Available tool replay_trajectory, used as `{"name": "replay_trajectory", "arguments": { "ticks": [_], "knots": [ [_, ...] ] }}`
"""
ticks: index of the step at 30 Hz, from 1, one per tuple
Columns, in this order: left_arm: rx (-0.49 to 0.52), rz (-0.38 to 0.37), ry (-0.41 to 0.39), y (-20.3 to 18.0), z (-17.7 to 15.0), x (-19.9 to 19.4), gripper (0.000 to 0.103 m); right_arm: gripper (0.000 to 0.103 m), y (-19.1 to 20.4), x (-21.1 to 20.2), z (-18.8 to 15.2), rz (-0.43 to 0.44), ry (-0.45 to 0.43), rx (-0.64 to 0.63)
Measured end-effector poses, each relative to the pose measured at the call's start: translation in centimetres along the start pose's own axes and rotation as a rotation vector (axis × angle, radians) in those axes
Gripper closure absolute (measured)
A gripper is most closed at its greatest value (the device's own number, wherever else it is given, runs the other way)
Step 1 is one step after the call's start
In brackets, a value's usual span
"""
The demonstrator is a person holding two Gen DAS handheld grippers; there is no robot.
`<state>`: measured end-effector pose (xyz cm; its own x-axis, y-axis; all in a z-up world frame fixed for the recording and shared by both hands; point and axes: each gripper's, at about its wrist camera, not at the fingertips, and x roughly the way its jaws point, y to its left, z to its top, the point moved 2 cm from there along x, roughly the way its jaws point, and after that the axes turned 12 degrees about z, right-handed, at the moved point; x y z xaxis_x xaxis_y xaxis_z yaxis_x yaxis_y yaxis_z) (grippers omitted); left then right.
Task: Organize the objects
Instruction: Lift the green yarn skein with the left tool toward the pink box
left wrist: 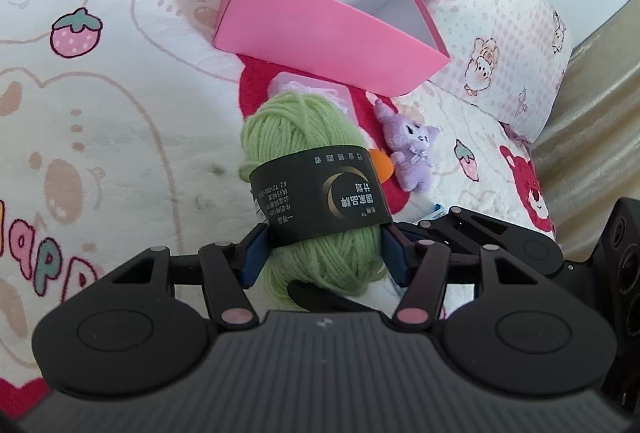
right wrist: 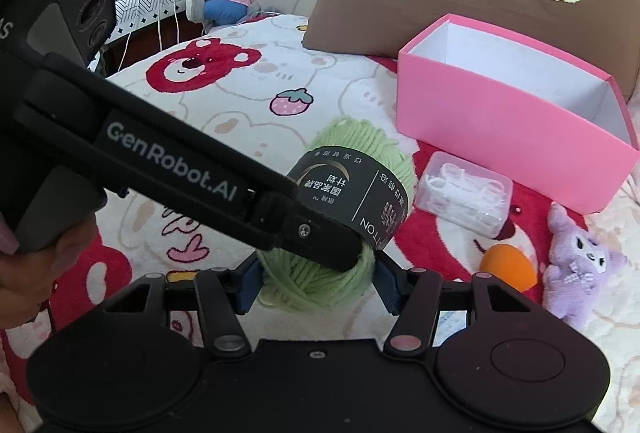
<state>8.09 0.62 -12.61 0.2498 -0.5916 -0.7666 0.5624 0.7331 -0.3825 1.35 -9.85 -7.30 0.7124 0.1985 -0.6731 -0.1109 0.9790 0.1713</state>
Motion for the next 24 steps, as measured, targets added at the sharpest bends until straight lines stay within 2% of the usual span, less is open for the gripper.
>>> {"name": "replay_trajectory", "arguments": {
  "ticks": [9, 15, 20, 24],
  "knots": [
    [0.015, 0.016, -0.02, -3.1, 0.9, -1.5, 0.046, 0.04, -1.0, -2.8, 1.0, 0.01, -0.029, 0.016],
    [0.025, 0.022, -0.069, -5.3, 1.8, -3.0, 0.046, 0.04, -0.7, -4.6, 1.7, -0.05, -0.079, -0.047],
    [0.037, 0.02, -0.078, -6.3, 3.0, -3.7, 0.046, 0.04, -1.0, -5.5, 2.6, -0.064, -0.108, -0.071],
    [0.061, 0.02, -0.098, -7.2, 3.9, -4.4, 0.045, 0.04, -0.6, -6.4, 3.0, -0.11, -0.143, -0.123]
  ]
}}
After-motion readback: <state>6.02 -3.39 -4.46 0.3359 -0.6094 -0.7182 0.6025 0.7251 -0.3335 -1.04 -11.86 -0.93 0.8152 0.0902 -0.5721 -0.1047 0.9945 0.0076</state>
